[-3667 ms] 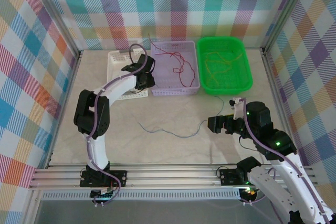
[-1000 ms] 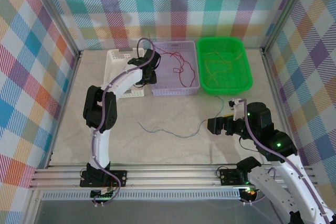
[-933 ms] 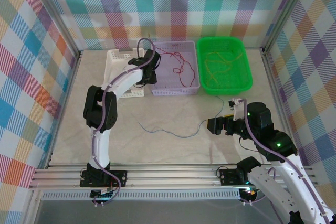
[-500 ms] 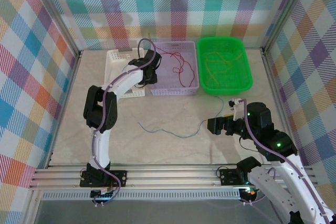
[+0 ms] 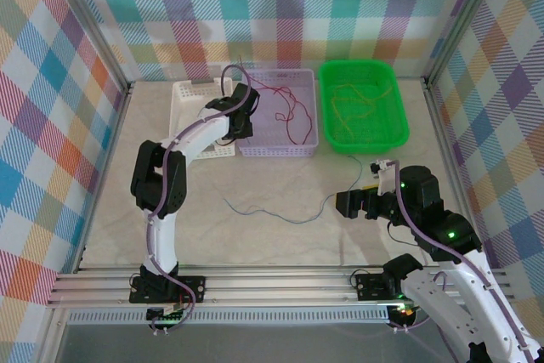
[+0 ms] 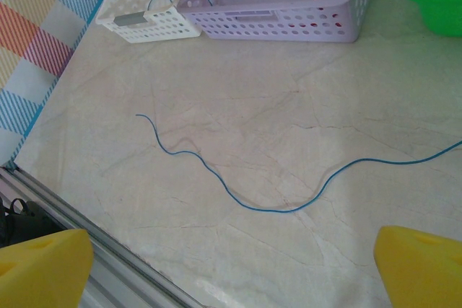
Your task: Untangle the cables
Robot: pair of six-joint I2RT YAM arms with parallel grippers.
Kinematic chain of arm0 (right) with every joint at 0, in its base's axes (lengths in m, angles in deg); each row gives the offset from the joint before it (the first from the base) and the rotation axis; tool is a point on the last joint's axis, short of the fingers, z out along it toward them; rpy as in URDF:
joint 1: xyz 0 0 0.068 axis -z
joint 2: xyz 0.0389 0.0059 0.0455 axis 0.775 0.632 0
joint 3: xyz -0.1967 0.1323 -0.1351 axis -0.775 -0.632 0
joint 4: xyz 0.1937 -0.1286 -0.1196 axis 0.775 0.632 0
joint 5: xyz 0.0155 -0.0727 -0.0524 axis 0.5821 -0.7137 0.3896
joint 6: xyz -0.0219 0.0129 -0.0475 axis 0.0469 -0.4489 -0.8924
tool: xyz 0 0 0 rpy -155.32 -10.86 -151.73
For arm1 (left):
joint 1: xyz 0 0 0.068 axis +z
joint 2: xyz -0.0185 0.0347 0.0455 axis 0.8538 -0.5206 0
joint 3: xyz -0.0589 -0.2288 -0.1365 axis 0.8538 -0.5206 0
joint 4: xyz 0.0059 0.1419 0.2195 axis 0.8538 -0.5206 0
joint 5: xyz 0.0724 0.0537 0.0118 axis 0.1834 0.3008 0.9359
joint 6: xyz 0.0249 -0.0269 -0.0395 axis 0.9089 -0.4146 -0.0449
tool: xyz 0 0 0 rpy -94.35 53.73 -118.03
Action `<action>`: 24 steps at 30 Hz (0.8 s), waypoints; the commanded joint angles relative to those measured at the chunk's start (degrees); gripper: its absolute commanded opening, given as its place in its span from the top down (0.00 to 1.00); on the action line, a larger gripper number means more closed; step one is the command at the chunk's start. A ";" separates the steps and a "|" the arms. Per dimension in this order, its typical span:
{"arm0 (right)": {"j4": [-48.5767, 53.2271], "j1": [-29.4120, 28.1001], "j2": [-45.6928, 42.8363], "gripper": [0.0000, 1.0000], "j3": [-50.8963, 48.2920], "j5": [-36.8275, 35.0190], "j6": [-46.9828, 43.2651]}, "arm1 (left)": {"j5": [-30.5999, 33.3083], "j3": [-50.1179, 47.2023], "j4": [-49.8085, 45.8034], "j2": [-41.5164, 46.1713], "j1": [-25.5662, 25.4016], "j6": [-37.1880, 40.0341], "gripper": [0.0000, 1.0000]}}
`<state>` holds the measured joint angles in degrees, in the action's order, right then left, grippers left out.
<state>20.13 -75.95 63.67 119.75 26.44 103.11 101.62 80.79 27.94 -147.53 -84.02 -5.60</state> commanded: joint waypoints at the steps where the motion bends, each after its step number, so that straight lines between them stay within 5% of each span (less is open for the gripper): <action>1: -0.31 -0.25 -0.47 0.00 0.24 0.91 -0.81 | 1.10 -1.48 -2.33 2.03 0.08 0.91 0.78; 24: -0.28 -0.25 -0.62 0.00 0.28 0.69 -0.81 | 0.95 -2.27 -1.99 5.84 0.09 0.47 1.00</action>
<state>20.13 -75.95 63.67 119.75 26.42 103.13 102.08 79.02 26.96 -145.30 -83.99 -5.43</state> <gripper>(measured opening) 0.996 0.044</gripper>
